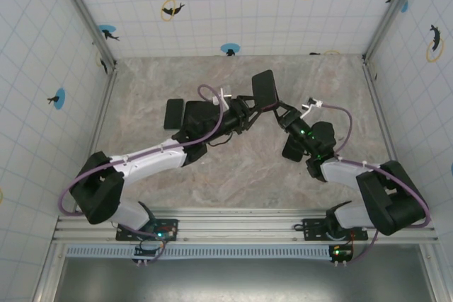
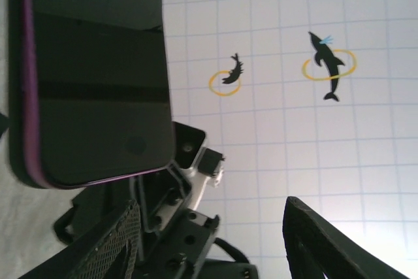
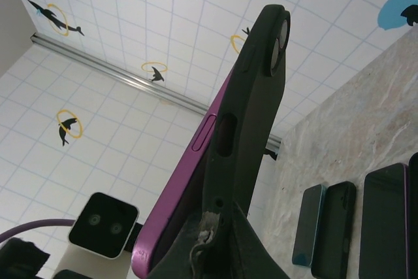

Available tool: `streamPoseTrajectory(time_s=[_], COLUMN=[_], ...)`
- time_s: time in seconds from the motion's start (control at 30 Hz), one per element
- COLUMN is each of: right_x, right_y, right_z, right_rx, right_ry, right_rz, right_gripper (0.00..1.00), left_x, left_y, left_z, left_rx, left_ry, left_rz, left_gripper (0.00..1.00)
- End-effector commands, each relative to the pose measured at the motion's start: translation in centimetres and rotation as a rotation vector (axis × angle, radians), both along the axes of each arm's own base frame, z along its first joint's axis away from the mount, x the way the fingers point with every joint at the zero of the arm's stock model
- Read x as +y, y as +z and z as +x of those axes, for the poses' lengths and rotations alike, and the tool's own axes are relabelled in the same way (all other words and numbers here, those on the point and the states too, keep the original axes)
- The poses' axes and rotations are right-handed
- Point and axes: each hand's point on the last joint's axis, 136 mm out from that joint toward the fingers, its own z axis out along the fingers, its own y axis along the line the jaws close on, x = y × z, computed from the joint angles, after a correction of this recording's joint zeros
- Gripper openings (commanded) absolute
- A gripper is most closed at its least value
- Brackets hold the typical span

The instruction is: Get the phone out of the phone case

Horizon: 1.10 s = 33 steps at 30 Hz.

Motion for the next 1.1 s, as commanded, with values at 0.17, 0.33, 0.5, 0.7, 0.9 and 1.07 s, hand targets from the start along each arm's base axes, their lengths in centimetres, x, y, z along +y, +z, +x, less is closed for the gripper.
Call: streamPoseTrajectory(time_s=[0.17,0.33,0.5,0.7,0.9,1.07], right_x=[-0.6,-0.6,-0.6,-0.5,-0.4,-0.7], right_y=[5.2,5.1,5.1,5.2,5.7,6.1], right_z=[-0.2,-0.3,-0.3,-0.7,-1.0,-1.2], right_rx=[-0.175,-0.175,-0.179,-0.192,-0.207,-0.22], right_ry=[-0.042,-0.046,-0.039,-0.028,-0.021,-0.028], right_rz=[0.072,0.071,0.073,0.067,0.082,0.101], right_gripper=[0.01,0.01,0.01,0.01,0.01,0.01], left_x=[-0.8,-1.9,-2.0,-1.9,-2.1,-2.1], left_y=[0.5,-0.2,-0.9,0.1,-0.5,-1.3], left_z=[0.8,0.4,0.5,1.4,1.9,2.2], left_rx=[0.058,0.075,0.086,0.064,0.079,0.099], left_ry=[0.039,0.019,0.032,0.073,0.07,0.082], left_rz=[-0.109,-0.099,-0.104,-0.149,-0.144,-0.153], left_gripper=[0.58,0.57,0.55,0.53,0.52,0.52])
